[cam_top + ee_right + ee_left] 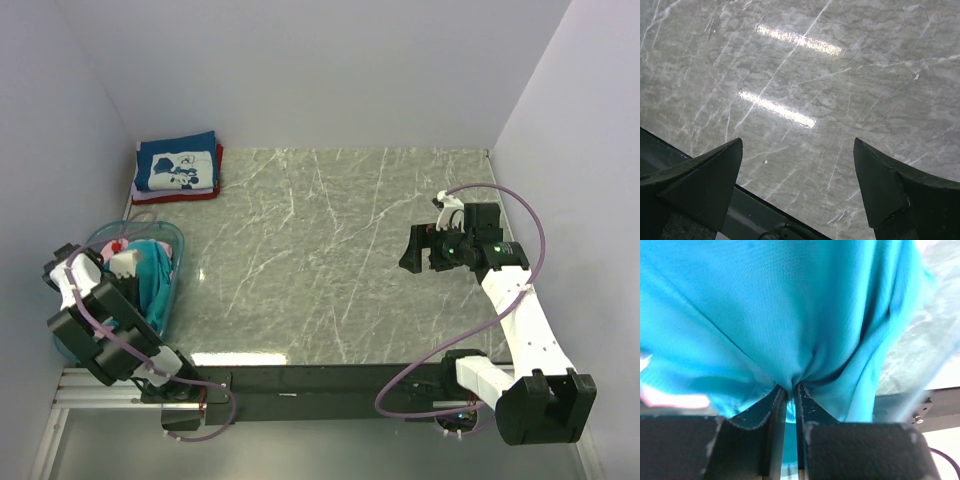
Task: Fold and stack the t-shirts
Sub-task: Grab the tshirt from the pile, then move the tshirt to the center of the board, then flatten the tshirt out
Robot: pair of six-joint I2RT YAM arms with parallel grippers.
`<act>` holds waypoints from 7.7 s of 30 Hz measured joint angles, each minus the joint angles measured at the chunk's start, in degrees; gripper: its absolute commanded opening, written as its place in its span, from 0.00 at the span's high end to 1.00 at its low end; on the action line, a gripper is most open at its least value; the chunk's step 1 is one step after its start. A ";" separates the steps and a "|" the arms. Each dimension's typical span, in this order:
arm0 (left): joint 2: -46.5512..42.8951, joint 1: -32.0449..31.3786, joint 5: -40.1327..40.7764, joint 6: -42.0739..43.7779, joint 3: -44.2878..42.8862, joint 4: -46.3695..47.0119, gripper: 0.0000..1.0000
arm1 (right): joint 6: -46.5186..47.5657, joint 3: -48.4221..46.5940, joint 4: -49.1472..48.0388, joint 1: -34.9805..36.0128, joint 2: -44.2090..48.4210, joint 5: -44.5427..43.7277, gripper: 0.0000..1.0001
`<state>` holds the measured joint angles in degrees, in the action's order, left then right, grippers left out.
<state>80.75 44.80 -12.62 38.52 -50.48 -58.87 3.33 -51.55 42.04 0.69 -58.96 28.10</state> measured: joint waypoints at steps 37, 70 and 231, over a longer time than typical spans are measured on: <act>2.82 -36.79 -18.86 -40.96 -84.50 13.20 0.99 | -0.70 0.00 -0.96 0.00 3.74 0.44 0.02; -5.44 -28.79 -35.45 3.54 -14.58 1.05 0.14 | 11.08 -15.72 8.20 -2.10 -16.04 -1.44 0.05; 33.48 -45.94 -6.23 -28.74 -28.89 26.71 0.63 | 19.65 -33.05 12.94 2.14 -42.82 -4.04 0.55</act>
<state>114.24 -1.15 -18.85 9.78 -79.37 -32.16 22.98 -84.60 54.98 2.83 -101.78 24.05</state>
